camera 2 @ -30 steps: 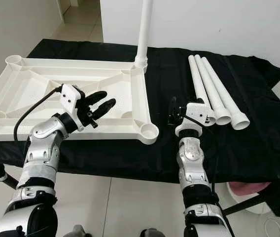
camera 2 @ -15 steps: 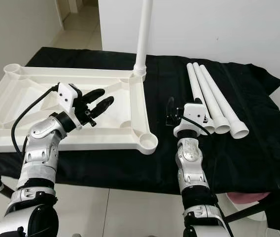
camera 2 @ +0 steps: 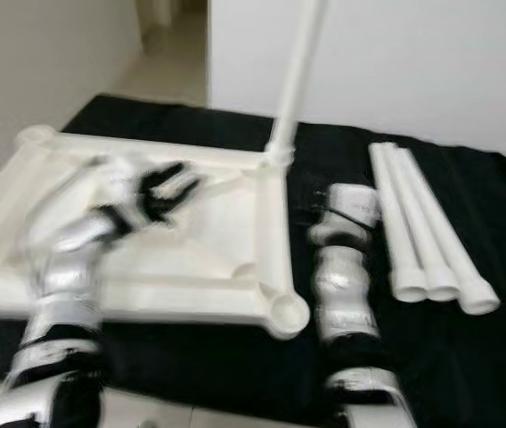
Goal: Building children table
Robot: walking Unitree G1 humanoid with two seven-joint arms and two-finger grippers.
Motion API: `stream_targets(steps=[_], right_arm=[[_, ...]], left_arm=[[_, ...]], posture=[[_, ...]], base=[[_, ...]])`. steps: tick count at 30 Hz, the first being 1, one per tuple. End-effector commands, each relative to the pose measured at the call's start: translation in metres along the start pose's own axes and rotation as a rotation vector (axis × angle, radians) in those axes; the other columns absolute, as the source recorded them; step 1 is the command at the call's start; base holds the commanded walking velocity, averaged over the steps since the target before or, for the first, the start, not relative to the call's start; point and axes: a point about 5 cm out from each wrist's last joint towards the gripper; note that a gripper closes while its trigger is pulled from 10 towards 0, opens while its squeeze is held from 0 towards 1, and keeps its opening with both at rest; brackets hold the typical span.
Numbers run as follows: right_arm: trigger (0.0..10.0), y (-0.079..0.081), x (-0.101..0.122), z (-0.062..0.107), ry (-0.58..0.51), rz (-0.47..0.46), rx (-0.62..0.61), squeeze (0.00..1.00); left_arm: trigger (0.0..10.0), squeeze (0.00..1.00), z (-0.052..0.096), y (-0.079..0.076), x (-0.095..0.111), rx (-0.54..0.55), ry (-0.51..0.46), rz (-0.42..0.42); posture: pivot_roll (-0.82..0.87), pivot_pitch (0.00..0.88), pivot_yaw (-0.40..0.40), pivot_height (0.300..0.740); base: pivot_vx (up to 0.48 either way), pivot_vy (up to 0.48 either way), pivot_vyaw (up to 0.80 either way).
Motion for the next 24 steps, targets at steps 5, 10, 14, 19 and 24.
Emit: stream_targets(steps=[5,10,14,19,24], right_arm=[[10.0,-0.013,-0.011,0.003,0.049,0.023,-0.030,0.00],[10.0,-0.012,-0.012,0.003,0.055,0.024,-0.025,0.00],[10.0,-0.011,-0.015,0.001,0.101,0.042,-0.037,0.00],[10.0,-0.016,-0.020,0.000,0.148,0.052,-0.094,0.00],[10.0,-0.025,-0.025,0.003,0.198,0.079,-0.171,0.00]], left_arm=[[10.0,0.00,-0.003,-0.012,-0.008,-0.006,0.027,0.039],[10.0,0.00,-0.002,-0.016,-0.010,-0.049,0.044,0.028],[10.0,0.00,0.001,-0.027,-0.017,-0.087,0.083,-0.024],[10.0,0.00,0.002,-0.034,-0.019,-0.111,0.085,-0.030],[10.0,0.00,0.003,-0.039,-0.019,-0.120,0.083,-0.007]], posture=[[0.00,0.000,-0.037,0.740],[0.00,0.004,-0.039,0.740],[-0.01,0.020,-0.040,0.740],[-0.02,0.033,-0.029,0.740],[-0.02,0.038,-0.023,0.740]], base=[[0.000,0.000,0.00],[0.000,0.000,0.00],[0.000,0.000,0.00],[0.000,0.000,0.00],[0.000,0.000,0.00]])
Point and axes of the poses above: a point about 5 cm out from each wrist's last joint towards the gripper, its own z axis pointing back from the gripper into the wrist, its own x axis along the axis of the wrist's last joint, y = z × x, and after that the axes turned 10 degrees about z, right-handed
